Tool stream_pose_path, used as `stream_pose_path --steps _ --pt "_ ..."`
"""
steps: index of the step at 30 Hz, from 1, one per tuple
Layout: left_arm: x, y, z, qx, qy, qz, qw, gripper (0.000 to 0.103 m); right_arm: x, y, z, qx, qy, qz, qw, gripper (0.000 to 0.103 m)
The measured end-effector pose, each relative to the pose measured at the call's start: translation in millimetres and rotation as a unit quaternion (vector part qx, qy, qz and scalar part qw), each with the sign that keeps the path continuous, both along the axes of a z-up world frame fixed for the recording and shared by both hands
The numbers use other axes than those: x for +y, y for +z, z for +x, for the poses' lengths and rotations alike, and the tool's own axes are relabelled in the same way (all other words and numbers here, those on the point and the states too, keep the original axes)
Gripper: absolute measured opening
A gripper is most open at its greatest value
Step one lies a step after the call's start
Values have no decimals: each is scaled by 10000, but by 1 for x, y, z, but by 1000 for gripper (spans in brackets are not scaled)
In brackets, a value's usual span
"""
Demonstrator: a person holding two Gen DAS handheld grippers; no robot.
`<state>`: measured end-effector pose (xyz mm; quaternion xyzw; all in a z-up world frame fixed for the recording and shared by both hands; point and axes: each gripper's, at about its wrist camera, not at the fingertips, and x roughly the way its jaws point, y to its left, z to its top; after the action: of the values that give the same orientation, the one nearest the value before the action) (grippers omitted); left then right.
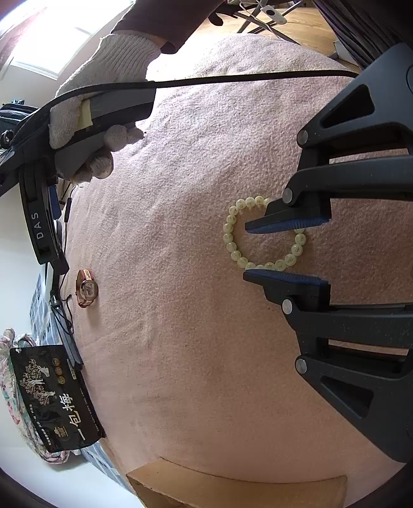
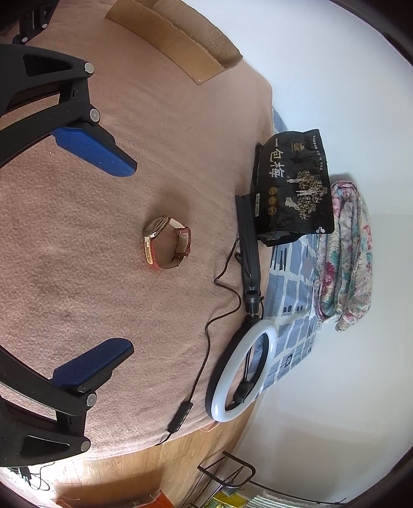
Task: Organize jewelry
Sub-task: 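Close the left tool on the white bead bracelet while the right tool grasps the watch strap, then carry the bead bracelet and the wristwatch over the cardboard box with both tools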
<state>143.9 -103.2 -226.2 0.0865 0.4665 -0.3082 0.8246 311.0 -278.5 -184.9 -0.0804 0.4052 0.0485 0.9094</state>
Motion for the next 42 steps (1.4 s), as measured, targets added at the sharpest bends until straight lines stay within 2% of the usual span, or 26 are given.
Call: stream_pose_path --steps 10,12,15,26,28,32,35,36,42 --pt "-4 -14 10 -27 3 196 9998 23 16 -27 30 95 204 -182 9996 103" --pt "-5 -15 12 -78 52 183 9998 15 19 -32 34 107 215 -246 9994 103" --pt "-2 -17 17 -81 130 77 9999 9 19 -39 42 144 188 -216 9995 103" --pt "2 -19 16 -114 179 -60 9998 7 18 -54 66 263 -7 -184 9995 102" --pt "3 -18 15 -101 197 -80 9997 7 16 -55 71 308 -32 -108 9995 98" --pt "5 -17 15 -88 246 -112 9996 7 11 -60 78 576 -65 90 9983 72" --pt "7 -16 13 -82 289 -142 9994 7 9 -63 78 652 -70 228 9976 63" --pt "8 -16 13 -76 310 -155 9994 7 9 -62 77 655 -53 255 9975 61" --pt "20 -12 11 -42 461 -247 9986 5 9 -58 68 707 -39 367 9968 60"
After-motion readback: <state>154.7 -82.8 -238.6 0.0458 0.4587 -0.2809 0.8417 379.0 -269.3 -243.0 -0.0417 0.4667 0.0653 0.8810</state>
